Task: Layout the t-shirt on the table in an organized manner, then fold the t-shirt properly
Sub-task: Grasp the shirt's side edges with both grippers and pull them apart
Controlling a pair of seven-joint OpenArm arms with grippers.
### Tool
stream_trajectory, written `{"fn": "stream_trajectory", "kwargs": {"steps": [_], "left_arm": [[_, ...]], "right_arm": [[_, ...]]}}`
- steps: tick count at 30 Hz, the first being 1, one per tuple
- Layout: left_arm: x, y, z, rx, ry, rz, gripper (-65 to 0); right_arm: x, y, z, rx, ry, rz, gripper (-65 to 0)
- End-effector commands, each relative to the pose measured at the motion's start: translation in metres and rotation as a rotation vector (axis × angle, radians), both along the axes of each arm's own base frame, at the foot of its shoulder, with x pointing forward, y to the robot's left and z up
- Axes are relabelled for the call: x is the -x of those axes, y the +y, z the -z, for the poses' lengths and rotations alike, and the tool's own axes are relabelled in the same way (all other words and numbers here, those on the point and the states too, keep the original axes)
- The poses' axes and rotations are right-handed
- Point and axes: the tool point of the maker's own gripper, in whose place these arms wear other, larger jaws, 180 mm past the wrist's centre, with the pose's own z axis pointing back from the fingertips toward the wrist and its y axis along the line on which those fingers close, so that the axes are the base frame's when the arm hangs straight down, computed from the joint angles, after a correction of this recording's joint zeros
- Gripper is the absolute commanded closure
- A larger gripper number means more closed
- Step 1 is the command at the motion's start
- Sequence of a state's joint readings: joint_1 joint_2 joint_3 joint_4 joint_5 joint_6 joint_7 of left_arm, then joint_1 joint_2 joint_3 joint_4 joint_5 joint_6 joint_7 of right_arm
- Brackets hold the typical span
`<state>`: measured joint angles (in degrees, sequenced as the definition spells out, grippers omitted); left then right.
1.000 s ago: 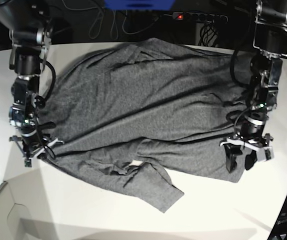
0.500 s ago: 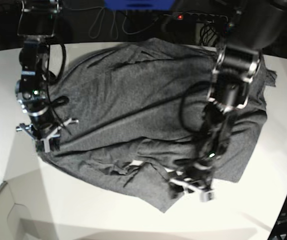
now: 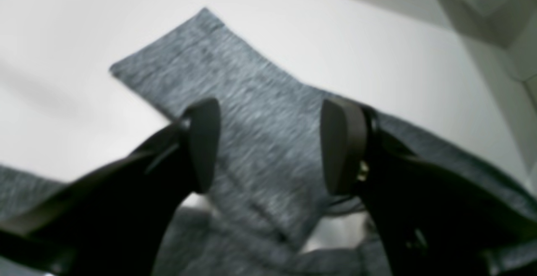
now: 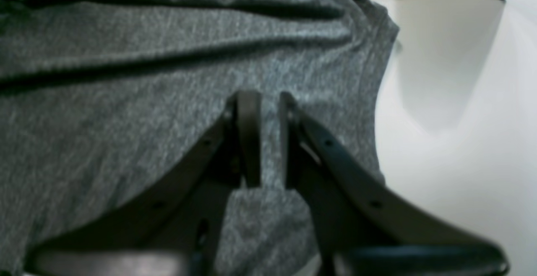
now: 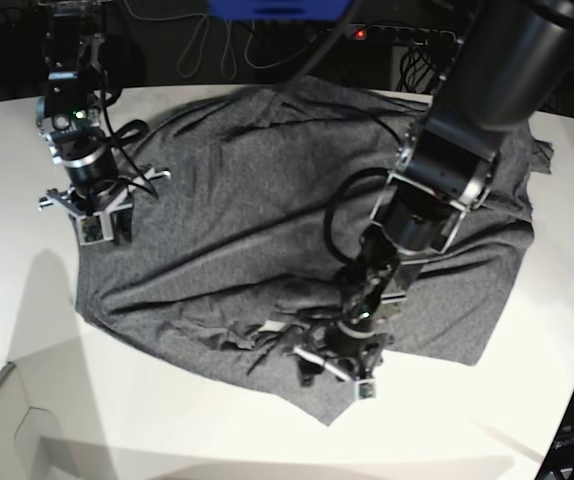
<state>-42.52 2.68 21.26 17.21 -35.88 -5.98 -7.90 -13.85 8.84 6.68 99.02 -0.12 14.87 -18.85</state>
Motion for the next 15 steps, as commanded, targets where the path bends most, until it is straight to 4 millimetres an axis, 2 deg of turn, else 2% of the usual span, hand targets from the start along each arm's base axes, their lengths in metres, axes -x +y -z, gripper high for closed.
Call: {"fn": "stream_trajectory", "kwargs": {"steps": [1, 5, 9, 12, 15], "left_arm": [[-0.017, 0.008, -0.027, 0.003, -0.072, -0.017, -37.1], [-0.009, 0.037, -0.009, -0.028, -0.042, -0.05, -37.1], [-0.004, 0.081, 0.001, -0.078, -0.026, -0.098, -37.1], [-0.004, 0.119, -0.001, -0.12, -0.032, -0.138, -37.1], [-0.003, 0.146, -0.003, -0.15, -0.034, -0.167, -37.1]], "right_arm": [[-0.008, -0.002, -0.017, 0.004, -0.063, -0.001, -6.9], [-0.009, -0.001, -0.016, 0.003, -0.061, -0.004, -6.9], [-0.015, 0.008, -0.006, -0.013, -0.035, -0.058, -6.9], [-0.023, 0.009, 0.006, -0.025, -0.006, -0.077, -6.9], [-0.028, 0.005, 0.012, -0.029, 0.009, -0.067, -6.9]]}}
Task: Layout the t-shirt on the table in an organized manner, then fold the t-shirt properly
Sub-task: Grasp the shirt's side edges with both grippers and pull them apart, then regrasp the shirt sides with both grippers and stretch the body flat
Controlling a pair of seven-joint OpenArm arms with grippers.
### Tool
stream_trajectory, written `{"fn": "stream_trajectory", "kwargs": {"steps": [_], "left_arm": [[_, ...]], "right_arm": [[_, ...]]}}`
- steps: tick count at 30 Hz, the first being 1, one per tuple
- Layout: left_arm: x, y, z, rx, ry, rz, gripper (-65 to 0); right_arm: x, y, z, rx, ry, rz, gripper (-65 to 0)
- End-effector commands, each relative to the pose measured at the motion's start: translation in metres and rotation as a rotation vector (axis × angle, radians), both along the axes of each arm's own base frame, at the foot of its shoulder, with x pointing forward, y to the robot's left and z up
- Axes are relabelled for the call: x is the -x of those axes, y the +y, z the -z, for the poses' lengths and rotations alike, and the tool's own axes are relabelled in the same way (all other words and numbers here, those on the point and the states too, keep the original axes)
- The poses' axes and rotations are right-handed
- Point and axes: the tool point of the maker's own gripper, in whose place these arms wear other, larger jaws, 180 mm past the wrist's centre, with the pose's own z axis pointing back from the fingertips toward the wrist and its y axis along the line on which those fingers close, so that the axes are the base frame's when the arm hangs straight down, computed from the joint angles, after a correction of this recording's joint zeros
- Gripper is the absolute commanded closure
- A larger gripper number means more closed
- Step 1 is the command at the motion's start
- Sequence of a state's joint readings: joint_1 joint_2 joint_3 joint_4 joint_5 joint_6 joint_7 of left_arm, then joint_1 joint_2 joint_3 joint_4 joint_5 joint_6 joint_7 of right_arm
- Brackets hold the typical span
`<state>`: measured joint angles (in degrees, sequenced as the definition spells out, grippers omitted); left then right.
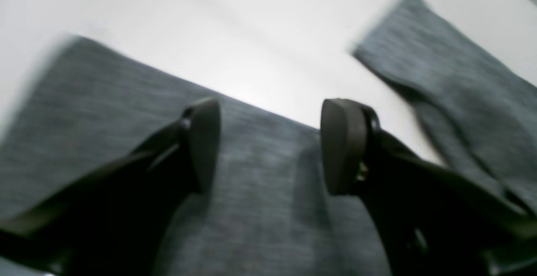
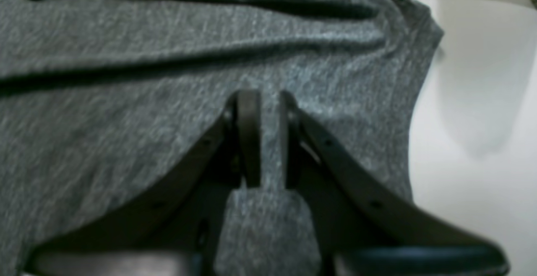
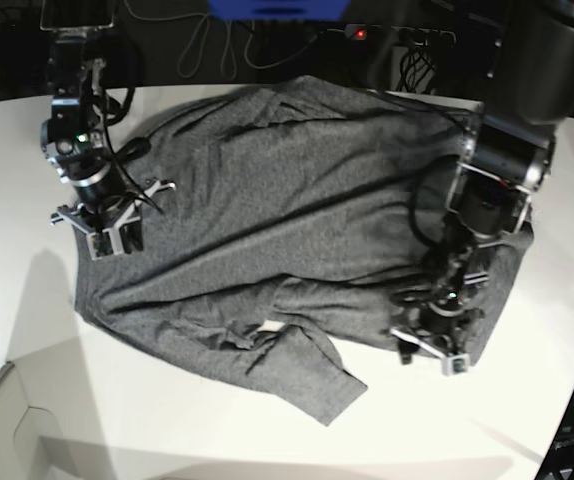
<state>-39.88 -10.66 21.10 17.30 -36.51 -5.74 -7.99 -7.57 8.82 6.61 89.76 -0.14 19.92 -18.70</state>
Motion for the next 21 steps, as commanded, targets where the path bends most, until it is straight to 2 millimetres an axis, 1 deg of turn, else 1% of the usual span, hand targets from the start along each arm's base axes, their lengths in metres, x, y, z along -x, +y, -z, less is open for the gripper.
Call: {"fn": "stream_trajectory", "kwargs": {"steps": [1, 3, 5, 8, 9, 10, 12, 14, 16, 19, 21], "left_arm": [[-0.018, 0.003, -0.03, 0.004, -0.081, -0.005, -37.1], [-0.017, 0.01, -0.029, -0.004, -0.078, -0.011, -37.1], [-0.015, 0.02, -0.028, -0.016, -0.073, -0.021, -37.1], [-0.01, 0.023, -0.021, -0.022, -0.061, -0.023, -37.1], [-0.008, 0.032, -0.021, -0.033, -0.058, -0.033, -37.1], [-0.006, 0.041, -0.02, -0.044, -0.052, -0.042, -37.1], [-0.005, 0.046, -0.02, -0.051, -0.05, -0.047, -37.1], [-0.004, 0.049, -0.019, -0.06, -0.047, -0.047, -37.1], [-0.003, 0.061, -0.021, -0.079, -0.047, -0.057, -37.1], [-0.002, 0.067, -0.021, -0.089, -0.045, -0.062, -37.1], [0.004, 0.073, -0.012, -0.095, -0.018, -0.075, -37.1]], "right_arm": [[-0.01, -0.003, -0.014, 0.002, -0.052, -0.009, -6.9], [-0.017, -0.004, -0.017, 0.003, -0.063, -0.007, -6.9], [-0.03, -0.009, -0.023, 0.008, -0.081, -0.004, -6.9], [-0.055, -0.018, -0.025, 0.014, -0.083, 0.004, -6.9], [-0.065, -0.018, -0.024, 0.005, -0.079, -0.005, -6.9], [-0.073, -0.016, -0.023, -0.004, -0.071, -0.021, -6.9], [-0.088, -0.013, -0.019, -0.023, -0.05, -0.055, -6.9], [-0.099, -0.019, -0.015, -0.026, -0.027, -0.065, -6.9], [-0.105, -0.02, -0.009, -0.036, -0.001, -0.078, -6.9], [-0.114, -0.017, 0.001, -0.067, 0.043, -0.103, -6.9], [-0.12, -0.016, 0.008, -0.09, 0.075, -0.105, -6.9]]}}
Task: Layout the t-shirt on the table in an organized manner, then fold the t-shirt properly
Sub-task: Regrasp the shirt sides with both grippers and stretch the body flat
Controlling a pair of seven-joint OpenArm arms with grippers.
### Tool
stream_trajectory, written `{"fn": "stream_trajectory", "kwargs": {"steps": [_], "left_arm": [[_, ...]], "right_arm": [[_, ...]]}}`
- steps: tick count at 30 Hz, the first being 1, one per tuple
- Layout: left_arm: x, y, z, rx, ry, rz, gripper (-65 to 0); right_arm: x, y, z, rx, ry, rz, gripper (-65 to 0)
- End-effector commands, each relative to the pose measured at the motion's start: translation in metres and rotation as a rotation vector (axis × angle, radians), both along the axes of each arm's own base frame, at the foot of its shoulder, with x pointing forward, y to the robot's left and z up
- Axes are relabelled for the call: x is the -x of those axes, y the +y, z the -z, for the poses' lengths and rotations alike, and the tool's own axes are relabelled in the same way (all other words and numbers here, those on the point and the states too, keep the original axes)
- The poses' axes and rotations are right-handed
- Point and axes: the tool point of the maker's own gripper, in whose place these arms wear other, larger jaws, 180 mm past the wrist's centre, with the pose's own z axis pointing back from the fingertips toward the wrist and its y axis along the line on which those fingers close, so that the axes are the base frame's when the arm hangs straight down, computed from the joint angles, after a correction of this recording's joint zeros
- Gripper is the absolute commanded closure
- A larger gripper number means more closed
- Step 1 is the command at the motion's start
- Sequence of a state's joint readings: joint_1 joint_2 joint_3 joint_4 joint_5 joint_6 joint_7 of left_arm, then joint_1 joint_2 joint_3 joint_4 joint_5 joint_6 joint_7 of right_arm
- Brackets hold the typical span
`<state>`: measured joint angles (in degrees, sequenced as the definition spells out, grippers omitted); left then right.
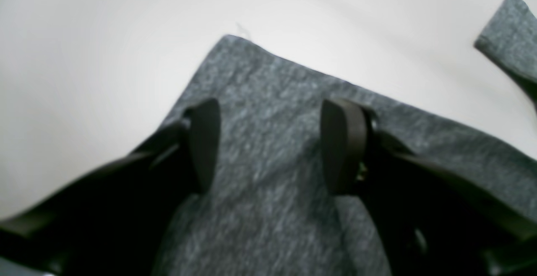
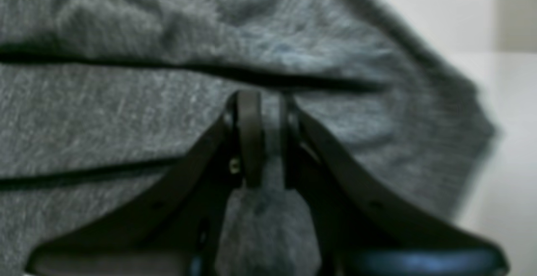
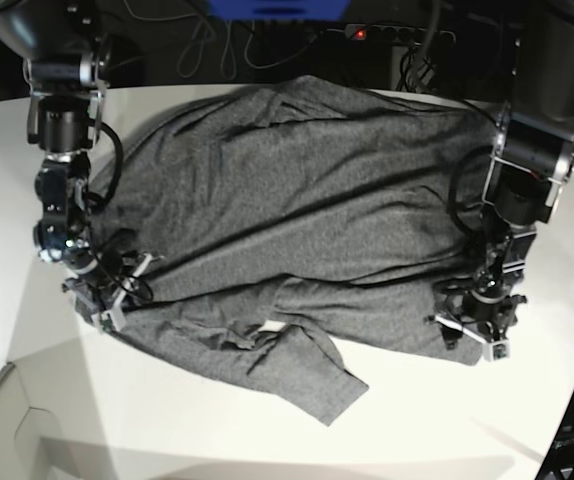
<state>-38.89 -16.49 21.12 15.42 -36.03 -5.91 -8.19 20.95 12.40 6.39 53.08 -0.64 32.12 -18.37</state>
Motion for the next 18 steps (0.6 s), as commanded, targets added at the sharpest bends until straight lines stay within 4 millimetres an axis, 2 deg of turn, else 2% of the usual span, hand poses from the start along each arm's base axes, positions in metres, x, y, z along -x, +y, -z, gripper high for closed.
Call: {"fn": "stream_trajectory", "kwargs": {"steps": [1, 4, 6, 9, 12, 14, 16, 18], "left_arm": [[-0.011, 0.008, -0.016, -0.01, -0.041, -0.012, -37.1], [-0.006, 0.013, -0.009, -0.014, -0.02, -0.025, -37.1], [-0.003, 0.021, -0.008, -0.024, -0.014, -0.036, -37.1], [-0.003, 0.027, -0.011, -0.025, -0.019, -0.044, -37.1], [-0.003, 0.031, -0.013, -0.029, -0.025, -0.047, -37.1], [-0.003, 0.034, -0.014, -0.032, -0.025, -0.051, -37.1], [-0.004, 0.033, -0.015, -0.031, -0.03, -0.052, -37.1], [-0.012, 0.026, -0.027, -0.024, -0.064, -0.033, -37.1]], "right_arm": [[-0.021, -0.004, -0.02, -0.019, -0.056, 0.007, -6.9], [-0.029, -0.006, -0.003, -0.056, 0.02, 0.035, -7.0], [-0.033, -0.017, 0.004, -0.066, 0.063, 0.062, -7.0], [-0.047, -0.033, 0.0, -0.081, 0.01, 0.145, -6.9], [-0.056, -0.076, -0.01, -0.004, -0.089, 0.331, -6.9], [-0.058, -0.095, -0.017, 0.039, -0.149, 0.418, -6.9], [-0.061, -0.099, -0.023, 0.045, -0.189, 0.432, -6.9], [-0.064, -0.099, -0.029, 0.042, -0.224, 0.43, -6.9]]}}
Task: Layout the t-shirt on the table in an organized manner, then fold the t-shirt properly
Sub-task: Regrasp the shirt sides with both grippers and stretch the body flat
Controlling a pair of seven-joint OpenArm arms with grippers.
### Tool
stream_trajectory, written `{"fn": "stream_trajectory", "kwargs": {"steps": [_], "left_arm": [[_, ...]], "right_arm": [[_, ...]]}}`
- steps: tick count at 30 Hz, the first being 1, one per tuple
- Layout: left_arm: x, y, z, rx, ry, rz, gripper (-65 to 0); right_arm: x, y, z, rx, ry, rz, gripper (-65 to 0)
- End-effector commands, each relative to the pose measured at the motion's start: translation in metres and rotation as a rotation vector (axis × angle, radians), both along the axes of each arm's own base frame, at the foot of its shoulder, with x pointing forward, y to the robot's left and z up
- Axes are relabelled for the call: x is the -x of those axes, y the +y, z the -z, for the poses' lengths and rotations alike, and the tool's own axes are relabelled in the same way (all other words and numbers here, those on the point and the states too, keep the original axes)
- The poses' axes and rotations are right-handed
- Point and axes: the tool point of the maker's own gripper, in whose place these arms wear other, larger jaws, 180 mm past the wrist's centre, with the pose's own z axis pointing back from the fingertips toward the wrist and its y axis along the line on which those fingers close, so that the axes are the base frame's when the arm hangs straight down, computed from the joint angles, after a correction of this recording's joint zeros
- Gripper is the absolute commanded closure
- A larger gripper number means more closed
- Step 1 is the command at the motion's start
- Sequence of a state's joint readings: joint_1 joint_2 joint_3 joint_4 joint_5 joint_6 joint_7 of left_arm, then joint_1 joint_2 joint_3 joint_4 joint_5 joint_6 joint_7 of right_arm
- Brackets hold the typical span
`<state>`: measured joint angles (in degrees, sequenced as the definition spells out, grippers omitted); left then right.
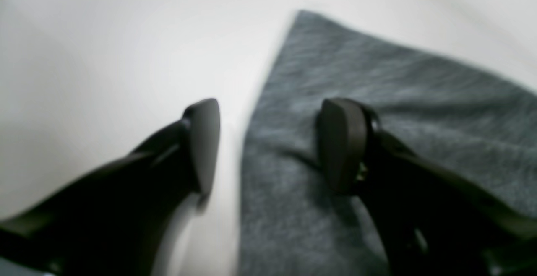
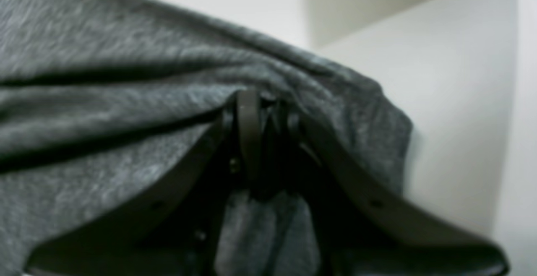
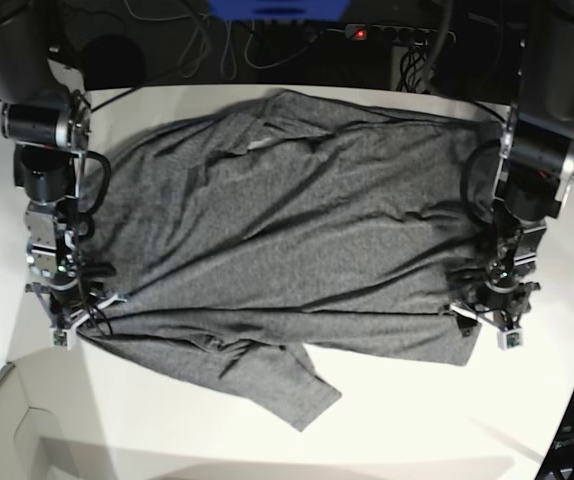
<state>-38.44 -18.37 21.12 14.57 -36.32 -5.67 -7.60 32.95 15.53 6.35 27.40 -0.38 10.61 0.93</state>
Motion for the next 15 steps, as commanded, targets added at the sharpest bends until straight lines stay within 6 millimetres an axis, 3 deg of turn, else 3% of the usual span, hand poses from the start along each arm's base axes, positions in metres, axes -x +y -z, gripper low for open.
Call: {"fn": "stream_trajectory", "kwargs": {"steps": [1, 6, 9, 12, 15], "left_arm": [[-0.027, -0.003, -0.041, 0.002, -0.12, 0.016, -37.1], [-0.041, -0.031, -0.07, 0.024, -0.208, 0.082, -37.0], [-0.036, -0.046, -0.078, 0.034, -0.25, 0.131, -36.8], [-0.025, -0.055, -0.081, 0.036, -0.275, 0.172, -36.8], [-0.013, -0.064, -0.07, 0.047, -0.263, 0.192, -36.8]], "right_arm": [[-0.021, -0.005, -0.032, 0.012, -0.101, 0.003, -6.9], [-0.031, -0.002, -0.056, 0.026, -0.175, -0.008, -6.8], [-0.026, 0.0, -0.066, 0.053, -0.213, -0.025, -6.9], [-0.016, 0.002, -0.078, 0.084, -0.209, -0.043, -6.9], [-0.001, 0.008, -0.082, 0.112, -0.184, -0.063, -6.9]]}}
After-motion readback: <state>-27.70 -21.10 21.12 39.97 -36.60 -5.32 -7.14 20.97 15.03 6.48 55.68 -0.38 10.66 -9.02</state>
